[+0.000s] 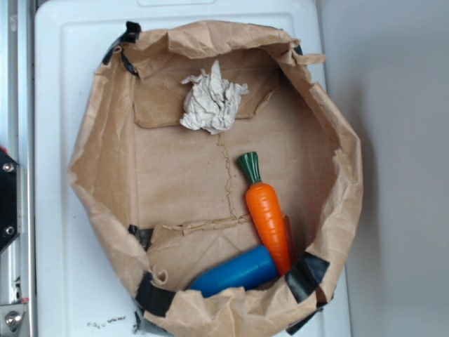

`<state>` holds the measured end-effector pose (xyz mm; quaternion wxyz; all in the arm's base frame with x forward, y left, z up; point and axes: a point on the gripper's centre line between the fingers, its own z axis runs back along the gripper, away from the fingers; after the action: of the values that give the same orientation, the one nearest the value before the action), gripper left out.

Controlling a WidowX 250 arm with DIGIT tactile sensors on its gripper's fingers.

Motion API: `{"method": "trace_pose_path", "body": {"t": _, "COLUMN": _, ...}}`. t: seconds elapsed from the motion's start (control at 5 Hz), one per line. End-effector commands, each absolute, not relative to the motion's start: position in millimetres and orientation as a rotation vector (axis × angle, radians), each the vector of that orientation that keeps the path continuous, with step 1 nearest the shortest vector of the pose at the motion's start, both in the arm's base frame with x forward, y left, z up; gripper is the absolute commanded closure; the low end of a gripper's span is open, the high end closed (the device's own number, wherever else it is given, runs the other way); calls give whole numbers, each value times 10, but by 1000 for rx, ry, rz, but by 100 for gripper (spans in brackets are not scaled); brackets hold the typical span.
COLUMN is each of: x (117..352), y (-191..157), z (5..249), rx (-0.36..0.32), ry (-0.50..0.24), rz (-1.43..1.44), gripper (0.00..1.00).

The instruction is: Grab the white paper.

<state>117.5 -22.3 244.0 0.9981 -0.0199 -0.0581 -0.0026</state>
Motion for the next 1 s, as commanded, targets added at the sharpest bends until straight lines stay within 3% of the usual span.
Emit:
{"method": "trace_pose_path", "body": {"t": 0.0, "x": 1175, "y": -223, "z": 2440, "rx": -40, "ry": -116, "rz": -5, "gripper": 0}}
{"method": "trace_pose_path", "body": {"t": 0.8, "x": 2258, "y": 213, "z": 2184, "rx": -21, "ry": -133, "rz": 160, "gripper": 0}}
